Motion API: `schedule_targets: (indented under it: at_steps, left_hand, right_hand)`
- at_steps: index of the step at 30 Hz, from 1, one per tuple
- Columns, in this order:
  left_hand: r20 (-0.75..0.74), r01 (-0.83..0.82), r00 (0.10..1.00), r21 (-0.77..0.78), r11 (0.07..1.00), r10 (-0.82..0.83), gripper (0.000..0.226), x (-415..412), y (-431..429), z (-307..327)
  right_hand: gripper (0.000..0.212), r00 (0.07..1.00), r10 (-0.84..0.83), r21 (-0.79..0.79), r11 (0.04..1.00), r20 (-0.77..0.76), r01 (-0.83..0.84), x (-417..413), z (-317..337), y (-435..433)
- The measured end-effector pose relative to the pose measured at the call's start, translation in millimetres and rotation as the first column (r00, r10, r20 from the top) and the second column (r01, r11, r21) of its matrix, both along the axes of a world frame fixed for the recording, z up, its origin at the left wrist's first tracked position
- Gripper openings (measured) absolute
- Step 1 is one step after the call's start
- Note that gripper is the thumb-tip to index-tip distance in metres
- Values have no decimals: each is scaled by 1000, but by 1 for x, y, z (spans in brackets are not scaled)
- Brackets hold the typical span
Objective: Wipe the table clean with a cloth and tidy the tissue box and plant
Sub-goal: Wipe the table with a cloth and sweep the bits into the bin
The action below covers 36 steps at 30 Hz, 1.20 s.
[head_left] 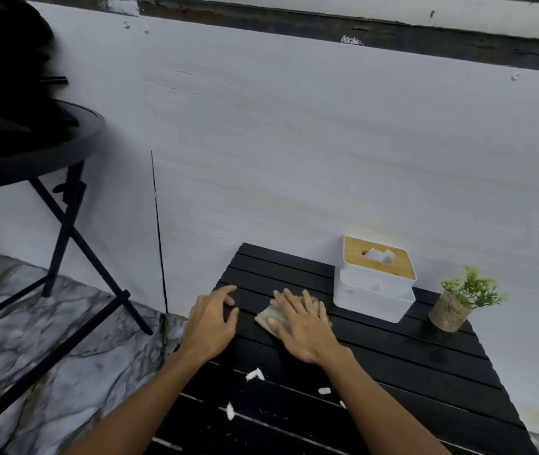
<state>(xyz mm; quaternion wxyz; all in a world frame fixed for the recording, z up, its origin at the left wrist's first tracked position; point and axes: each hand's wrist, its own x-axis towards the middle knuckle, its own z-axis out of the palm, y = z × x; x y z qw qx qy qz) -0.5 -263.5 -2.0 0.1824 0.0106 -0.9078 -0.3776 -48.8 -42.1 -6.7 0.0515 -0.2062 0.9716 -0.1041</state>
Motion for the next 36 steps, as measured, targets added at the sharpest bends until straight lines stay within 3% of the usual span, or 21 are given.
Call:
schedule_targets:
  at_steps: [2,7,11,15,23,30,36]
  left_hand:
    - [-14,-31,999,-14,999,31,41,21,-18,-4]
    - [-6,-97,995,-35,995,97,37,72,-44,-8]
    - [33,-91,995,-68,994,93,38,88,-56,-19]
    - [19,-109,994,17,994,109,44,97,-52,-21]
    - [48,-113,993,225,968,105,57,101,-45,-15]
    - [121,-119,989,266,957,90,71,106,-54,-11]
    - [178,-88,983,303,949,34,65,125,-57,1]
  right_hand:
    - [75,998,-67,-31,997,0,67,-4,-6,-5]
    - [58,977,-215,-129,969,-7,212,-10,-13,-42]
    - [60,975,-221,-155,963,19,221,-15,-11,-84]
    - [65,992,-115,-145,982,55,122,-14,-7,-121]
    - [59,957,288,-125,952,46,-280,35,2,-118]
    - [59,905,408,-96,912,121,-399,70,15,-103]
    - [47,943,209,-30,974,-257,-224,89,20,-102]
